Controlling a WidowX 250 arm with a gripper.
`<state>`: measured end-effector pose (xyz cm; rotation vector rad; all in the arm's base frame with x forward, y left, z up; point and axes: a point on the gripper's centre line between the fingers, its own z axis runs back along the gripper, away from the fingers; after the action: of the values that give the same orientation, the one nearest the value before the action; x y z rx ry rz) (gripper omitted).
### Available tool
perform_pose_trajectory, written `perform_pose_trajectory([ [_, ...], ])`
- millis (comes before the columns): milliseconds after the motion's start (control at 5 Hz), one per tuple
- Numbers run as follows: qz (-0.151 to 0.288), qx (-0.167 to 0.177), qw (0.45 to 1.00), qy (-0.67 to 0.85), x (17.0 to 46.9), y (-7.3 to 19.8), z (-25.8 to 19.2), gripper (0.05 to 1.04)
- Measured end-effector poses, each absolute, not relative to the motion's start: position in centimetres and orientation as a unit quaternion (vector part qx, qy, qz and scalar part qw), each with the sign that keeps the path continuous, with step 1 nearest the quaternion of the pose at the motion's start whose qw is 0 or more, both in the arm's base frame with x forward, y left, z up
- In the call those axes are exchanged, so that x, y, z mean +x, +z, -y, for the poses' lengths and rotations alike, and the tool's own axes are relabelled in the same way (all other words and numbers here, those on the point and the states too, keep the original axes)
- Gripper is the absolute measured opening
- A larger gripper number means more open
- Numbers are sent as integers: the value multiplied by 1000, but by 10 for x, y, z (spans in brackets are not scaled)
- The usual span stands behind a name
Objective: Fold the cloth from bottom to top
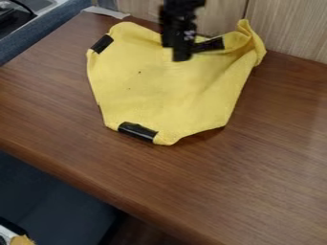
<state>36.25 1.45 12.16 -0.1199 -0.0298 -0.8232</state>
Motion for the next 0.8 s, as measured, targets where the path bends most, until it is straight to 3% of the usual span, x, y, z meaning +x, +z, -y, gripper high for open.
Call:
perform_pose_trajectory([
  [400, 19, -54, 899, -435, 297, 122, -23, 999],
  [800, -11, -34, 878, -477, 260, 97, -8, 999],
])
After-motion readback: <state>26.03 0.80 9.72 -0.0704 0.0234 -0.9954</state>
